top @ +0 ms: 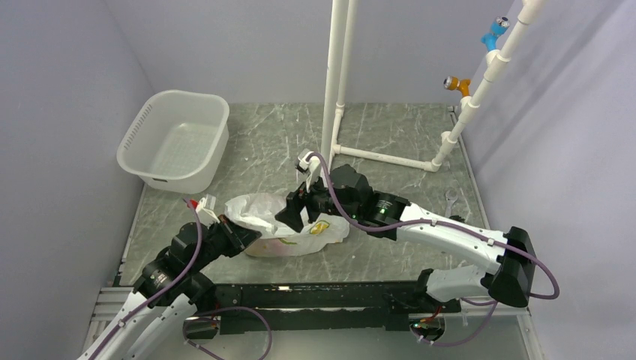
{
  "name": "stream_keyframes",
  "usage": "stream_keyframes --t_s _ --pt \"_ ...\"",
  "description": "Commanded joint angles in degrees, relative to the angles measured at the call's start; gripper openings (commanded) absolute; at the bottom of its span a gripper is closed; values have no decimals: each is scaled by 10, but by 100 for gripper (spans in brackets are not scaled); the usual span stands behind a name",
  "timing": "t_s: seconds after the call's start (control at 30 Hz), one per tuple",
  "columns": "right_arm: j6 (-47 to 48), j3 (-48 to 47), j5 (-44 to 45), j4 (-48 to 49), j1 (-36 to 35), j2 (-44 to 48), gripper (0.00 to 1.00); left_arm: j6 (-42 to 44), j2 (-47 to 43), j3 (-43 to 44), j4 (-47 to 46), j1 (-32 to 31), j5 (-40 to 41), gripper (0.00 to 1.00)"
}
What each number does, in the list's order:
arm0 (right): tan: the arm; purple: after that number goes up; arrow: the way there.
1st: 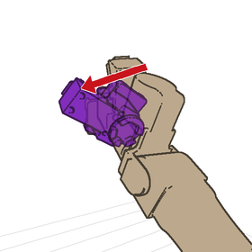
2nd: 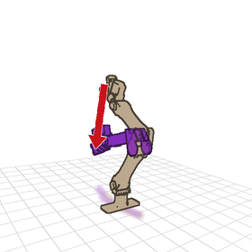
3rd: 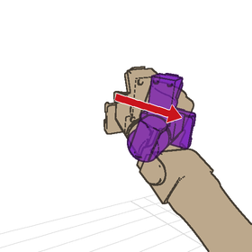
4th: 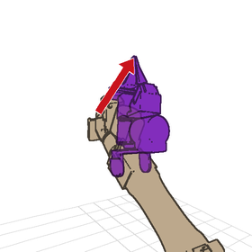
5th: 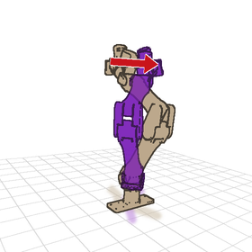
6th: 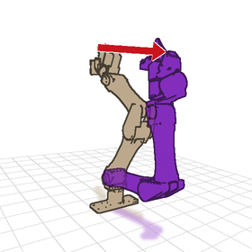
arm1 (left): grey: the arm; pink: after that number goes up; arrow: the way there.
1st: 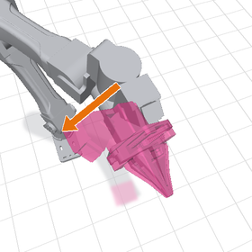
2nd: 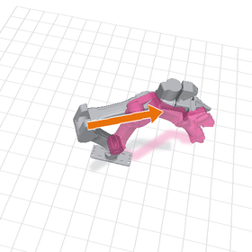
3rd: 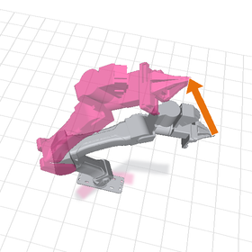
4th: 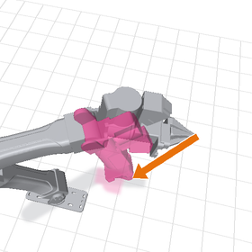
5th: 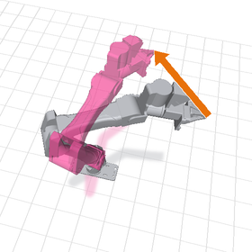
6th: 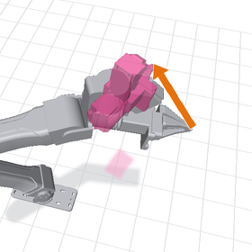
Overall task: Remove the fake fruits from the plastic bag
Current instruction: Adjust the plastic bag at the center of the board.
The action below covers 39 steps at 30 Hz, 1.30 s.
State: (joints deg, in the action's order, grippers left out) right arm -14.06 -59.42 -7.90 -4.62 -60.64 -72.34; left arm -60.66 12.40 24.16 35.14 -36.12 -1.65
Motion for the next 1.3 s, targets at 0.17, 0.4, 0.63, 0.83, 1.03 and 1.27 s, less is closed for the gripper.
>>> stream_keyframes --t_s 0.17,0.4,0.63,0.83,1.03,1.27 --pt "77 -42 -108 14 4 -95 73 0 -30 18 64 -3 12 0" --pt "83 -58 -112 10 -4 -144 66 -2 -38 12 47 -2 5 0" --pt "41 -69 -35 43 -7 -181 70 11 -24 19 45 -3 -9 0" --pt "-6 -79 105 58 -7 -208 13 12 -26 41 86 -3 14 0" --pt "-34 -4 287 65 -5 -87 0 20 20 87 151 -2 80 0" --pt "0 23 375 10 12 45 0 81 102 138 132 -2 98 0"
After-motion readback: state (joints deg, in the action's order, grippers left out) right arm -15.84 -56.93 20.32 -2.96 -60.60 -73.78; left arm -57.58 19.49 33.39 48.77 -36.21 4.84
